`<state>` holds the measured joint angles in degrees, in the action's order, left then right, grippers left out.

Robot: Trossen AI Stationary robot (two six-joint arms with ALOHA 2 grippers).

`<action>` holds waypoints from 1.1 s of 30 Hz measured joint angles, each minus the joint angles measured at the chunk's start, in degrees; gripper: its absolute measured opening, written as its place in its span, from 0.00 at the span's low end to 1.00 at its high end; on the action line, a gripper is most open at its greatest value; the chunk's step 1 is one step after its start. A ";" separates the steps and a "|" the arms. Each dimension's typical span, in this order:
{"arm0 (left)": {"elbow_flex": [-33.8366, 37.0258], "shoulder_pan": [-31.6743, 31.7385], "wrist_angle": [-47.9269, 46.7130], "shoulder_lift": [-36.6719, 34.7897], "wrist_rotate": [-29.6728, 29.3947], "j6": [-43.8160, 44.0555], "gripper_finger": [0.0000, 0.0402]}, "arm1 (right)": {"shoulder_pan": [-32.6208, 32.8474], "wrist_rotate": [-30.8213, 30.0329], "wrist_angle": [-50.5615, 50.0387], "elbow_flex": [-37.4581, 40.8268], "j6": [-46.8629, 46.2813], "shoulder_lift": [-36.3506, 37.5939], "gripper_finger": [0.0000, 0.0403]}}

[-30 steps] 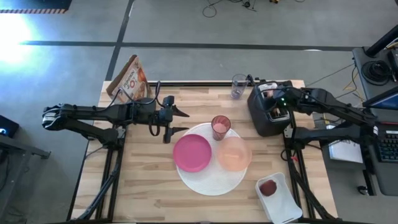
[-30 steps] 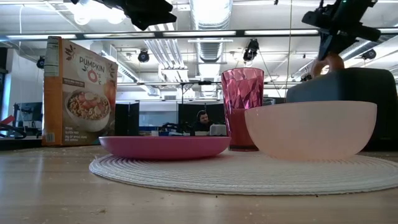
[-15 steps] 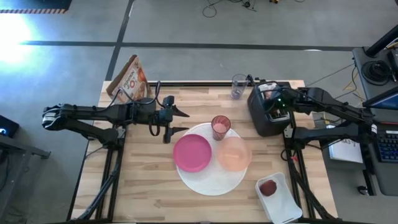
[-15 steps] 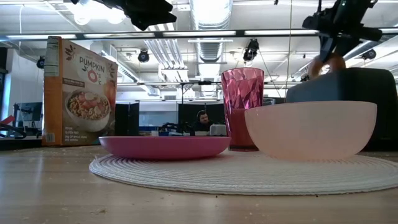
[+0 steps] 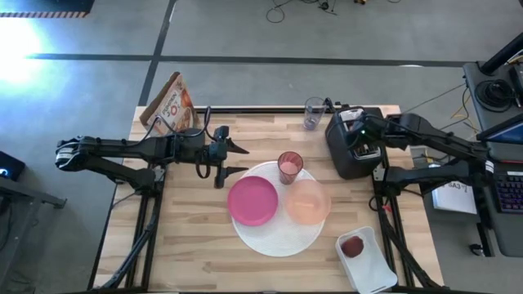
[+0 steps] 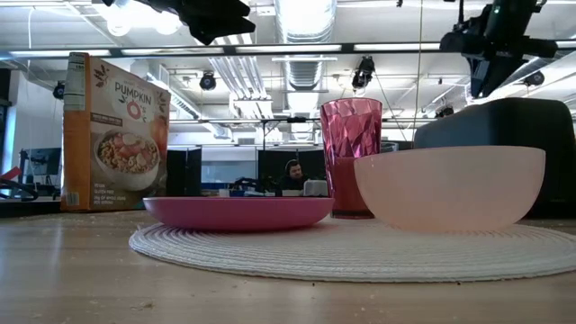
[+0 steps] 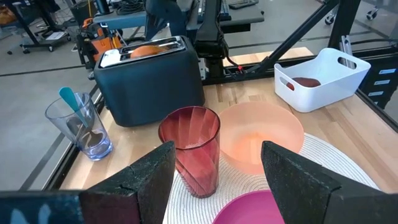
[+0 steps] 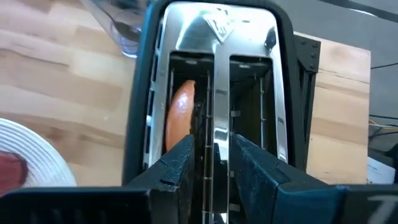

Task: Arrange a breakfast setting
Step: Put the toasted bread on the pink plate, then pour the cereal into the orange bowl

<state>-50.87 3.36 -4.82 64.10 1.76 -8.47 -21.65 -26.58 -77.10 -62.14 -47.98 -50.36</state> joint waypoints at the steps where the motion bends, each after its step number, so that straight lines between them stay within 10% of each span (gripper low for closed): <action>1: 0.00 0.00 0.00 0.00 0.00 0.00 0.55 | 0.00 0.01 0.14 -0.46 0.09 0.01 0.24; 20: -10.27 -8.01 -37.07 -1.25 0.28 20.85 0.55 | 4.14 8.78 19.40 3.37 31.52 2.11 0.23; 33: -10.21 -20.37 -38.45 -1.25 -25.00 29.35 0.55 | 6.16 15.47 33.06 14.39 34.66 20.89 0.23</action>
<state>-61.08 -17.01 -43.27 62.85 -23.24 20.88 -15.49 -11.11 -44.04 -47.75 -13.32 -29.47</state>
